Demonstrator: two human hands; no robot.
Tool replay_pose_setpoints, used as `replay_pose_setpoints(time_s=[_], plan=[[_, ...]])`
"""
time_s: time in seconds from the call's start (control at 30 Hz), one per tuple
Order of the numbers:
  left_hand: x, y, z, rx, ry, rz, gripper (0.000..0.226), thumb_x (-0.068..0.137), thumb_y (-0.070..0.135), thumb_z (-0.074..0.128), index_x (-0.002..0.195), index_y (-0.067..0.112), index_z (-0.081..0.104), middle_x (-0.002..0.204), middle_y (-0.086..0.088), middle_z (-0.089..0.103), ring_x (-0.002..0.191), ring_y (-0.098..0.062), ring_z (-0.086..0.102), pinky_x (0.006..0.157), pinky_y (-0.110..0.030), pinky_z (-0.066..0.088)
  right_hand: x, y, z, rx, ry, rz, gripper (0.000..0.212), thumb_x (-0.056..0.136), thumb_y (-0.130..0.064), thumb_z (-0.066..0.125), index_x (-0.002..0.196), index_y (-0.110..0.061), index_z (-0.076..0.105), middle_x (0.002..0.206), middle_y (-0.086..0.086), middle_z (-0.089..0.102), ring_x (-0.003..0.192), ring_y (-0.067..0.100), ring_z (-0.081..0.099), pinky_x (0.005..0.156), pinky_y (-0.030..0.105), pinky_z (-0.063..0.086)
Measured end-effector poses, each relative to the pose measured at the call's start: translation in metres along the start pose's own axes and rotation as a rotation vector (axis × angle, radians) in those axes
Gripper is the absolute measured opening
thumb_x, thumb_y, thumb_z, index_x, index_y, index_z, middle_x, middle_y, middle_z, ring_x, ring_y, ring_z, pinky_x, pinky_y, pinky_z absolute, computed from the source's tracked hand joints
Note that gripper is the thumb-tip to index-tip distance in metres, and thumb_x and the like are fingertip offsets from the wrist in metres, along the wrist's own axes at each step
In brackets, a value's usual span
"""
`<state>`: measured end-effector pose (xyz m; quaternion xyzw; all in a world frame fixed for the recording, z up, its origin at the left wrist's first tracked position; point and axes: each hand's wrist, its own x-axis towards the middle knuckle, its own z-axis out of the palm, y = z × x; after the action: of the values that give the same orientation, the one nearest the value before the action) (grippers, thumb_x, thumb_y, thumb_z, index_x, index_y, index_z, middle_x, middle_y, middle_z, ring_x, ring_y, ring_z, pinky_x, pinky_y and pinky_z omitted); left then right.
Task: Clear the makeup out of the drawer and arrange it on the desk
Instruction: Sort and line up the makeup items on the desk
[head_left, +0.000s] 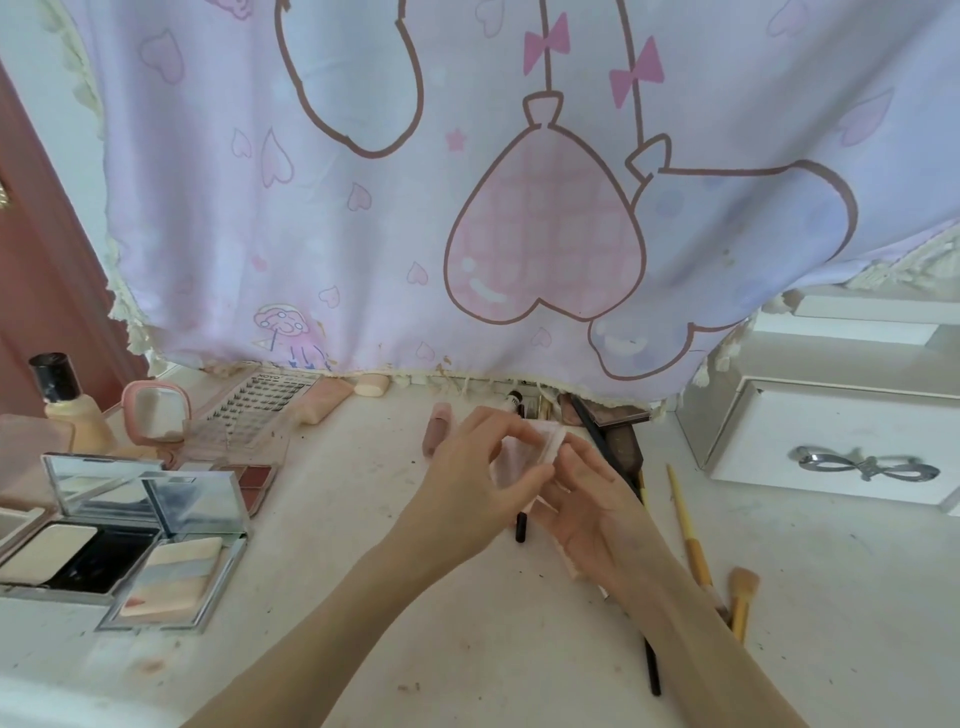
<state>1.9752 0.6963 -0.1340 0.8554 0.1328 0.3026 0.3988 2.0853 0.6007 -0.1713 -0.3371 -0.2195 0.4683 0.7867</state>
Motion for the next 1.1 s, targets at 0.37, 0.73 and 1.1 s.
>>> replay_pose_setpoints(time_s=[0.37, 0.73, 1.1], plan=[[0.002, 0.002, -0.013, -0.096, -0.118, 0.059, 0.029, 0.072, 0.047, 0.057, 0.100, 0.058, 0.060, 0.112, 0.032, 0.056, 0.107, 0.007, 0.056, 0.111, -0.055, 0.021, 0.000, -0.005, 0.002, -0.049, -0.130, -0.053, 0.071, 0.070, -0.035, 0.080, 0.124, 0.003, 0.054, 0.121, 0.017, 0.060, 0.116, 0.027, 0.056, 0.098, 0.033, 0.047], [0.002, -0.009, -0.027, 0.056, -0.248, -0.066, 0.033, 0.084, 0.037, 0.060, 0.112, 0.054, 0.056, 0.058, 0.012, 0.056, 0.079, 0.001, 0.050, 0.111, -0.023, 0.021, -0.005, -0.007, 0.007, -0.257, -0.079, -0.084, 0.075, 0.069, -0.043, 0.079, 0.122, 0.005, 0.056, 0.124, 0.026, 0.057, 0.120, 0.035, 0.053, 0.097, 0.033, 0.048], [0.012, 0.002, -0.054, -0.067, -0.402, -0.047, 0.032, 0.094, 0.019, 0.052, 0.125, 0.025, 0.058, 0.080, 0.032, 0.067, 0.061, 0.017, 0.041, 0.095, -0.011, 0.037, -0.006, -0.009, 0.011, -0.303, -0.144, -0.098, 0.048, 0.072, -0.038, 0.075, 0.113, -0.014, 0.069, 0.115, 0.015, 0.066, 0.104, 0.028, 0.061, 0.085, 0.026, 0.052]])
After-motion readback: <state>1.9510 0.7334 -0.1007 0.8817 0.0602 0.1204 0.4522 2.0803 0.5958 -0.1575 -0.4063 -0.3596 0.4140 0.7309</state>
